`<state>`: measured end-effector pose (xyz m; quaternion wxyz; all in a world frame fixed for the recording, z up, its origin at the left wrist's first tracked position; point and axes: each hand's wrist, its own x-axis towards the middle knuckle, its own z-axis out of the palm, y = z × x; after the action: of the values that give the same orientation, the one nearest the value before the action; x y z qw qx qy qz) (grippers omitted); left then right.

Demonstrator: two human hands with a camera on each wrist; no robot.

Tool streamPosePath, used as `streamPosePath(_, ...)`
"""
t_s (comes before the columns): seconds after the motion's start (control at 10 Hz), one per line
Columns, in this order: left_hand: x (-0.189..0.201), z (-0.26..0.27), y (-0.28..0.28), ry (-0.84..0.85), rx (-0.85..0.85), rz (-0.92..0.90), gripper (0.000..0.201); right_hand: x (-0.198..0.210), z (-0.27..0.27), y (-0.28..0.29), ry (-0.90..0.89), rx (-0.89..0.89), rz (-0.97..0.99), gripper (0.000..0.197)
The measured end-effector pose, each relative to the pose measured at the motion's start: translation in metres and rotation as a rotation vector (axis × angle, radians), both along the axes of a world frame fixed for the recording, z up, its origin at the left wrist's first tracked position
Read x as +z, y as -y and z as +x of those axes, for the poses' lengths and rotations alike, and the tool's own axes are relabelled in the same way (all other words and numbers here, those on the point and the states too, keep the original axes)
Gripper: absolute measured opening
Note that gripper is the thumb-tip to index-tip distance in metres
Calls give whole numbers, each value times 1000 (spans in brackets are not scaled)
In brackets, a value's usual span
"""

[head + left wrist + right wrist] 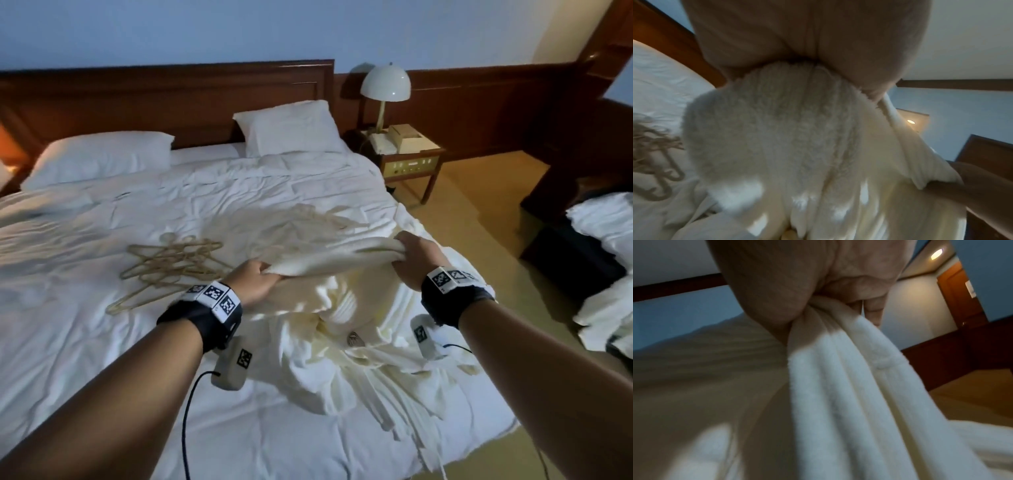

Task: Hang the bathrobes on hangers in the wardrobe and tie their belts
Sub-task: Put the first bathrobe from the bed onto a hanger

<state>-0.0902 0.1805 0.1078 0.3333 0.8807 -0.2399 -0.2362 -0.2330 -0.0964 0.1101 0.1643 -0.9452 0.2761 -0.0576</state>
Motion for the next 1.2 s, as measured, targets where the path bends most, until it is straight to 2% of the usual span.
streamPosePath(0.1,-4,15,-29,-73,94,-51,21,-2,29,-24,64,-7,97,17)
streamPosePath(0.2,2,33,-60,-99,177,-177,28,26,66,-58,180,-15,107,29)
streamPosePath(0.3,9,59,-103,-133,262,-240,52,70,107,-111,331,56,8,31)
streamPosePath(0.4,6,93,-173,-255,459,-336,46,95,157,-188,364,205,-52,32)
streamPosePath(0.5,-7,127,-274,-291,609,-322,41,88,217,-280,303,416,-54,37)
streamPosePath(0.6,-24,154,-370,-289,744,-282,59,55,273,-361,175,520,-84,44)
streamPosePath(0.7,-44,181,-454,-267,858,-230,62,19,293,-428,30,614,-70,51)
streamPosePath(0.8,-49,182,-496,-241,921,-124,53,-34,302,-472,-135,657,-16,61)
streamPosePath(0.9,-75,161,-507,-151,796,86,25,-86,283,-499,-334,672,108,62)
streamPosePath(1.0,-129,138,-510,-98,622,288,33,-139,245,-507,-509,713,199,73)
streamPosePath(1.1,-174,122,-507,-159,345,547,43,-184,198,-495,-683,779,236,96)
streamPosePath(1.2,-200,109,-489,-193,83,749,44,-211,166,-468,-738,712,243,93)
